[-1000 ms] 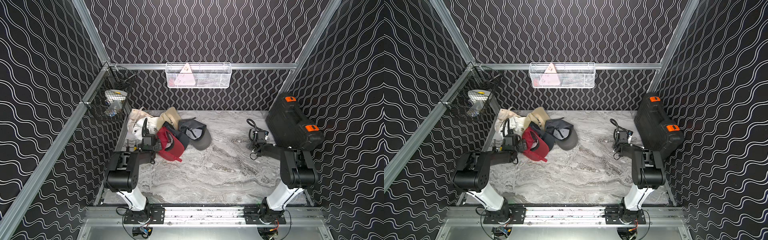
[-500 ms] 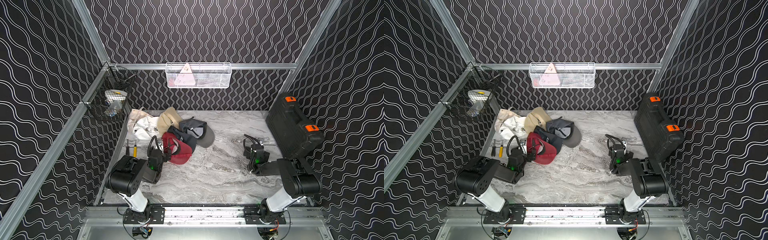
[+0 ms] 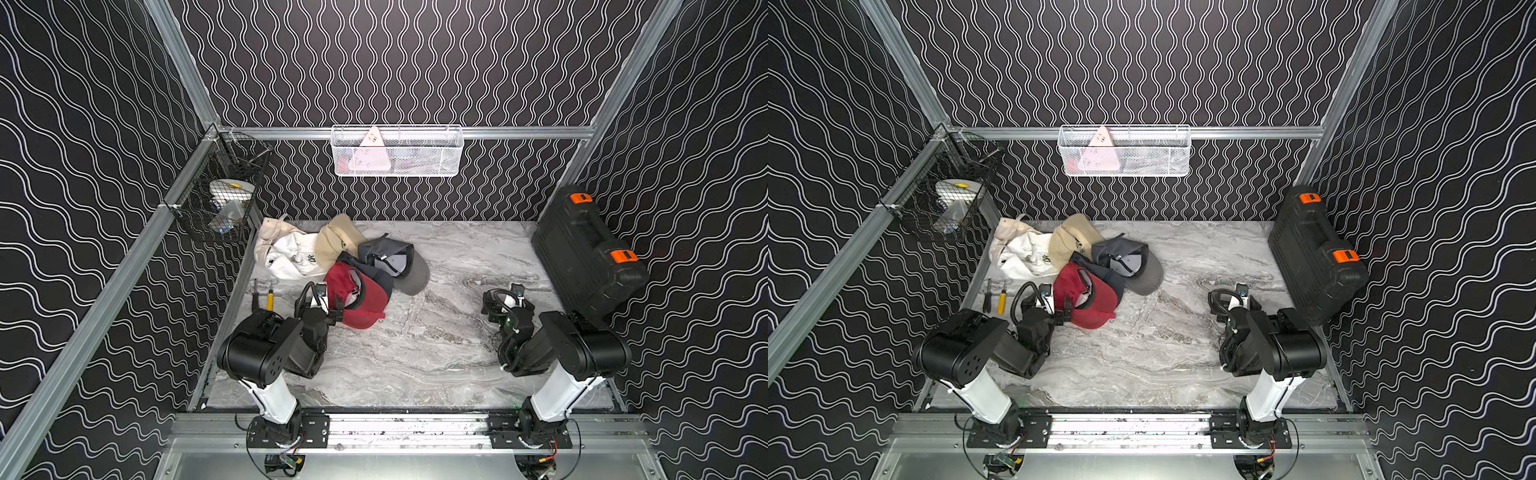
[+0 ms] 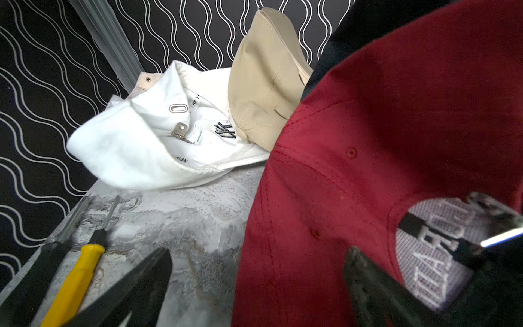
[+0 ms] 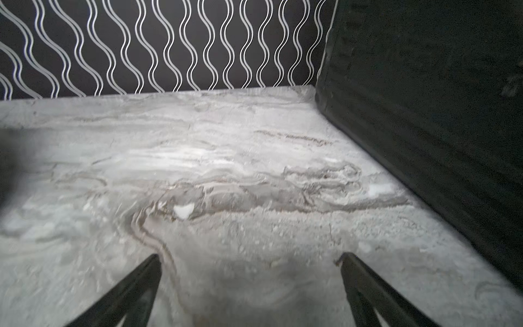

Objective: Open the adjustable buckle of the baseball cap
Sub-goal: Reset both arms

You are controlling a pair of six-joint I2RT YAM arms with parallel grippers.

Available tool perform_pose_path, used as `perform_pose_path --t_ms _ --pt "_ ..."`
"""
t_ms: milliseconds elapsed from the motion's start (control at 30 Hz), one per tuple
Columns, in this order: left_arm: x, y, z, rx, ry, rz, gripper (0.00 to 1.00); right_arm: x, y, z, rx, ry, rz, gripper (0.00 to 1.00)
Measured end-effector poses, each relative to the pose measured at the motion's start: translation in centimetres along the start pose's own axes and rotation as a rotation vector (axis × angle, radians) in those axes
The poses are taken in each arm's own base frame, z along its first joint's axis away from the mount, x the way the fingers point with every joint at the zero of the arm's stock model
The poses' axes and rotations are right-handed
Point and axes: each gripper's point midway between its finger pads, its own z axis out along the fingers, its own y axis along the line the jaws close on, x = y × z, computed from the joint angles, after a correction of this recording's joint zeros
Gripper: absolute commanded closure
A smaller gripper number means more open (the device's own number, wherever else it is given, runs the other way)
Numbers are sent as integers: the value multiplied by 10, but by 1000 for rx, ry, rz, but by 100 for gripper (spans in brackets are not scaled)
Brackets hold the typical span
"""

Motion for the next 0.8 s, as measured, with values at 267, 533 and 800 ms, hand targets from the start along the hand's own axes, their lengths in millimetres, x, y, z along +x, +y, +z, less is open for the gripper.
perform_pose_path --t_ms 267,533,800 --pt "-11 16 31 29 60 -71 1 2 -22 25 26 104 89 0" --pt "0 9 29 53 101 -61 1 10 -21 24 18 136 91 0" --pt "1 8 29 55 105 -59 1 10 -21 24 18 136 91 0"
